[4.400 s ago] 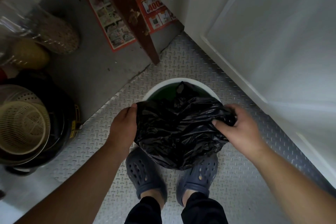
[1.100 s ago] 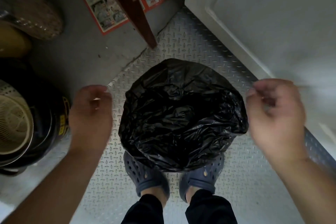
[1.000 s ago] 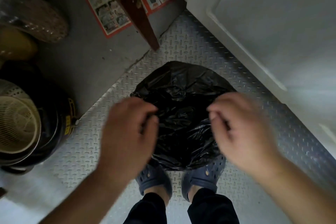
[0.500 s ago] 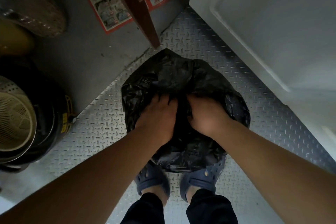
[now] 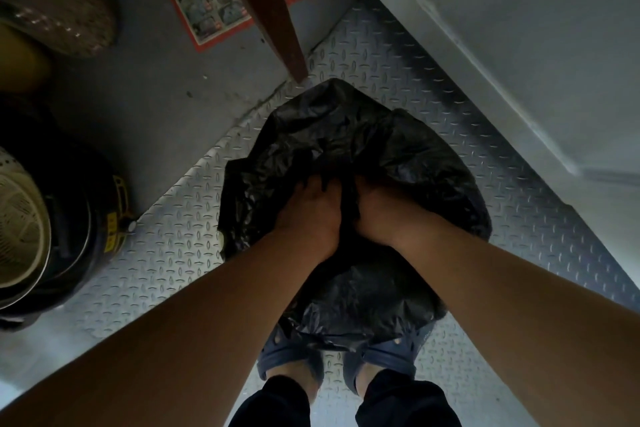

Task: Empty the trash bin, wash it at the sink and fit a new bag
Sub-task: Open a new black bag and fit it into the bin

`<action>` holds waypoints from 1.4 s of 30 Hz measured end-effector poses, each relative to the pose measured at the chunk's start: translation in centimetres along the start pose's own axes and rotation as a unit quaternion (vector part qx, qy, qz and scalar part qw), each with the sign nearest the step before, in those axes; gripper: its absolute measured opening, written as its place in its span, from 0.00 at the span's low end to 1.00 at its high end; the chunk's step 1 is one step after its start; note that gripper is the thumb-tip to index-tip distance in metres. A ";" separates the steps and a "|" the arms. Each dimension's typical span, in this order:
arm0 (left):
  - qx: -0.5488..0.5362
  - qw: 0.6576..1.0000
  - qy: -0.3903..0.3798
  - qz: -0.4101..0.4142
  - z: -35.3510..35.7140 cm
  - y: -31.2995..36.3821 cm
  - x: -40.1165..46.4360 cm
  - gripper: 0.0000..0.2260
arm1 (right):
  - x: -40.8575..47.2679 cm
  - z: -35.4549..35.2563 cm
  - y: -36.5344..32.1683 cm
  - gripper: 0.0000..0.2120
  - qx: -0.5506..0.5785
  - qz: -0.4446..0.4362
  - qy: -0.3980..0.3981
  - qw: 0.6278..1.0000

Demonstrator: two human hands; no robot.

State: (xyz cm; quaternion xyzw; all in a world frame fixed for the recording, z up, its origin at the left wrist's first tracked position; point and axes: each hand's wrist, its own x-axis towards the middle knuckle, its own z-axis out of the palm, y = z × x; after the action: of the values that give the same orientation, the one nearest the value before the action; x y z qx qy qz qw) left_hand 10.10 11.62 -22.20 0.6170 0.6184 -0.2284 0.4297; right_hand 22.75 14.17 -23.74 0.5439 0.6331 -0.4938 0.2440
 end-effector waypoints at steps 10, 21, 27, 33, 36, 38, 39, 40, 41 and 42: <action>-0.020 0.999 -0.027 0.040 -2.0 1.2 -2.3 0.37 | -2.5 -0.9 -1.0 0.26 -0.001 -0.004 -0.010 1.000; 0.172 0.981 -0.033 0.081 -0.7 1.9 -12.5 0.27 | -11.4 1.0 -1.9 0.28 -0.226 -0.063 0.010 0.972; 0.246 0.962 -0.117 0.032 0.9 2.2 -8.3 0.28 | -8.8 2.8 -0.1 0.29 -0.260 -0.016 -0.105 0.960; 0.248 0.955 -0.164 0.011 -0.3 2.2 -5.5 0.25 | -6.1 1.2 -1.4 0.21 -0.204 -0.031 -0.152 0.967; 0.230 0.962 -0.146 0.024 -1.2 2.8 -6.1 0.23 | -6.3 0.2 -2.2 0.09 -0.163 -0.063 -0.121 0.977; 0.191 0.977 -0.079 0.048 -1.8 3.0 -6.7 0.20 | -6.7 -0.6 -2.3 0.04 -0.124 -0.082 -0.043 0.988; 0.150 0.986 -0.042 0.054 -2.2 2.9 -6.8 0.19 | -6.8 -1.0 -2.3 0.05 -0.093 -0.085 0.006 0.992; 0.097 0.994 -0.017 0.056 -2.6 2.7 -6.6 0.20 | -6.6 -1.3 -2.3 0.05 -0.052 -0.081 0.047 0.994; 0.034 0.998 -0.011 0.047 -2.8 2.4 -6.1 0.21 | -6.3 -1.4 -2.2 0.05 -0.010 -0.070 0.075 0.995; -0.032 0.999 -0.024 0.027 -3.1 2.3 -5.5 0.21 | -5.7 -1.5 -2.2 0.04 0.023 -0.052 0.083 0.995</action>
State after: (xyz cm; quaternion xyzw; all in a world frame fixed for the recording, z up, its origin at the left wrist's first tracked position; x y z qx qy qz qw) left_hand 10.80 11.33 -15.58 0.6136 0.5981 -0.2115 0.4701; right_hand 22.68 13.13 -17.58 0.5550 0.6670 -0.4735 0.1515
